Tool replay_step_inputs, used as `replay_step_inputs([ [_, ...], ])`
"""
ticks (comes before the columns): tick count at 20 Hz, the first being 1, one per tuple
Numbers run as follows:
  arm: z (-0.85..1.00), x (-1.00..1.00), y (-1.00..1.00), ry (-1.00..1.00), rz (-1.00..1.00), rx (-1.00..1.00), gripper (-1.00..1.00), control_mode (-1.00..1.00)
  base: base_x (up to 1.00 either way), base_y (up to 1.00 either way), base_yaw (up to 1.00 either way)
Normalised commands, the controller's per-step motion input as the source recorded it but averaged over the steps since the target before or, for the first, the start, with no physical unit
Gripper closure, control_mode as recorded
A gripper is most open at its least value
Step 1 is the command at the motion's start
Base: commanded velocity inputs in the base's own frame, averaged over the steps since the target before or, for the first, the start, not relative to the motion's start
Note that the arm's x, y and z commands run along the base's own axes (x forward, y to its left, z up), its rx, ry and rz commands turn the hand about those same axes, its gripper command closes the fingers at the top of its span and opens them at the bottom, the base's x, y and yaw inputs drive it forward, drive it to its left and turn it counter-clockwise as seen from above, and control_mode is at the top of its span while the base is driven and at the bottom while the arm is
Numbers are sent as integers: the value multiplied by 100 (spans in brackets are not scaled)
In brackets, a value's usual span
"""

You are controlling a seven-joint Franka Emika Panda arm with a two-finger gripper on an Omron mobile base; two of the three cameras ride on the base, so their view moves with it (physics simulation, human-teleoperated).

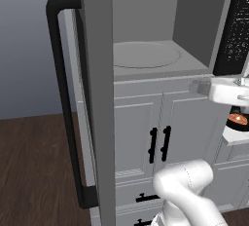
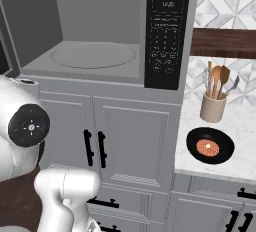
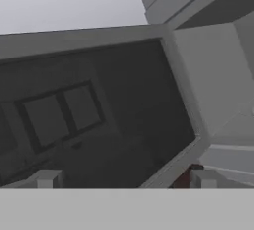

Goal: Open the microwave, place the bowl with waffle inside the microwave, then close the microwave door and turn it on.

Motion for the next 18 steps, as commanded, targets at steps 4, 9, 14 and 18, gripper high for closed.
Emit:
replay_step_inputs([
  [4,0,44,-78,31,-44,-25,-100,-100,0,0,0],
  [9,0,66,-45,44,-42,-29,-100,-100,0,0,0],
  [14,-51,57,-63,23,-37,-8,-100,-100,0,0,0],
  [18,-99,41,-100,6,-37,0,-100,-100,0,0,0],
])
